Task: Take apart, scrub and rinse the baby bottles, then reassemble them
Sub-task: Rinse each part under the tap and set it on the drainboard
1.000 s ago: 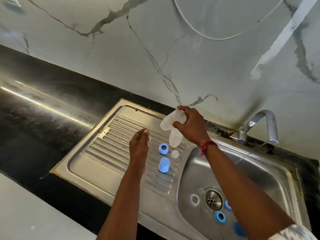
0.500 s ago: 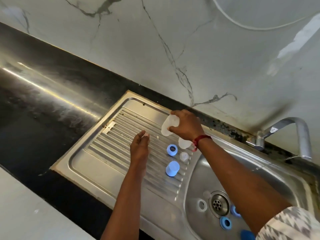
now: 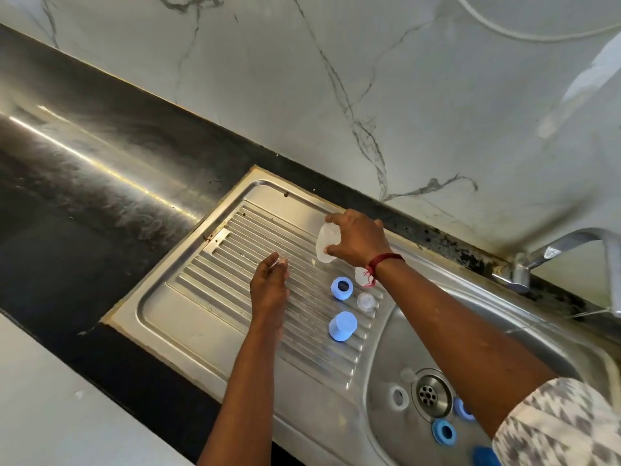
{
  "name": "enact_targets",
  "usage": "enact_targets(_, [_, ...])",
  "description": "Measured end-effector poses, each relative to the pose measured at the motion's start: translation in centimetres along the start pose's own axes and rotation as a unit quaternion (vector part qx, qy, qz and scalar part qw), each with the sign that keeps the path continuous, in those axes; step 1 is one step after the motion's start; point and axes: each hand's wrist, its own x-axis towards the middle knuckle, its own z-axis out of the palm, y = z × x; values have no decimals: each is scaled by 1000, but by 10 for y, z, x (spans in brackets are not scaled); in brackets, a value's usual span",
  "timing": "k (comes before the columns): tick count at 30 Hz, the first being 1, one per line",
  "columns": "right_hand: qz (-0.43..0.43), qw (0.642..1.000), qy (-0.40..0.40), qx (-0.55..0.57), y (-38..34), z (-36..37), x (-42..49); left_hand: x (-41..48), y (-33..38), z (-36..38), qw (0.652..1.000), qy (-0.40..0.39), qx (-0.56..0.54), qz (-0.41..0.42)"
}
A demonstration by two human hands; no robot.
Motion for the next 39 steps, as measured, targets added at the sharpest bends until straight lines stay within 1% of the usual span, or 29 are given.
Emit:
enact_targets(10, [0, 1000, 6, 0, -2, 5, 0, 2, -2, -1, 1000, 2, -2, 4])
enact_targets(21, [3, 1000, -16, -12, -2, 5, -1, 0, -2, -2, 1000, -2, 4, 19])
enact_targets(27, [-7, 1000, -10, -12, 0, 5, 0, -1, 1, -1, 999, -8, 6, 31])
enact_targets(30, [-21, 1000, 16, 15, 2, 2, -4, -7, 7, 2, 998, -23, 7, 52])
enact_targets(32, [-39, 996, 49, 63, 5, 0, -10, -12, 12, 7, 997, -42, 10, 69])
enact_targets(35, [-51, 985, 105, 128, 11, -6, -30, -25, 20, 16, 992, -91, 8, 91])
enact_targets(39, [-48, 969, 160, 182, 23, -11, -64, -44, 22, 32, 983, -155, 12, 101])
